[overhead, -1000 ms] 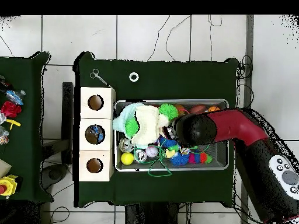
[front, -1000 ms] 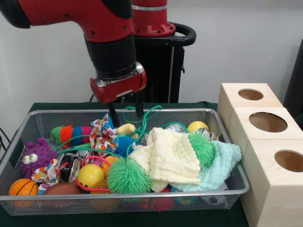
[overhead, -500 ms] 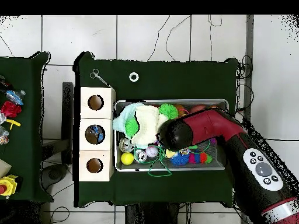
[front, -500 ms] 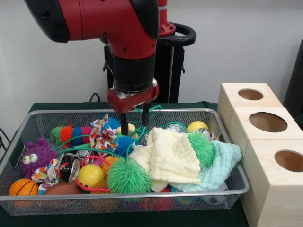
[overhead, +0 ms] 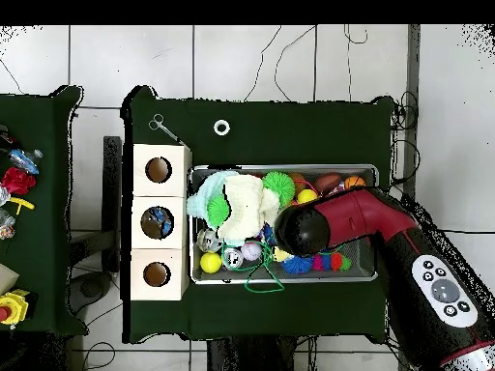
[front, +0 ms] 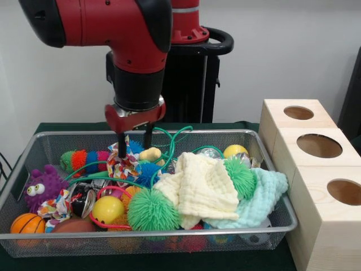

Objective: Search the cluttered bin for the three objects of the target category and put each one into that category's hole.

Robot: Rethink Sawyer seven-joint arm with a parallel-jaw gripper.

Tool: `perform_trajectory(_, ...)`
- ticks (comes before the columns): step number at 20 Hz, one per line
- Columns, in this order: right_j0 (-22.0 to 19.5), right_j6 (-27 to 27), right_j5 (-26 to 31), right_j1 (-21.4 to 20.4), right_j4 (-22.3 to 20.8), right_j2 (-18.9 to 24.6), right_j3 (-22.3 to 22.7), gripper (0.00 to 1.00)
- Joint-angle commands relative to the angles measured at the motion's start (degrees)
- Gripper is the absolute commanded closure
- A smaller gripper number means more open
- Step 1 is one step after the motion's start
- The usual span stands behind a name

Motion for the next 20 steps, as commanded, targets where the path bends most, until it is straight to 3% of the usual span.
perform_trajectory(1, 0.9, -8.9, 7.3, -1.1, -5.1, -7.2, 0.8, 0.0)
perform_trajectory(6, 1.6, -5.2, 5.0, 0.9, -3.9, -8.9, 2.2, 0.0)
perform_trajectory(11, 2.9, 1.8, -1.8, 5.2, -1.8, -9.7, 3.1, 0.0)
perform_trajectory(17, 2.5, 3.8, -7.4, 7.9, 0.4, -8.7, 2.9, 0.0)
perform_trajectory(20, 1.5, 1.0, -8.9, 8.5, 0.9, -7.2, 2.6, 0.0)
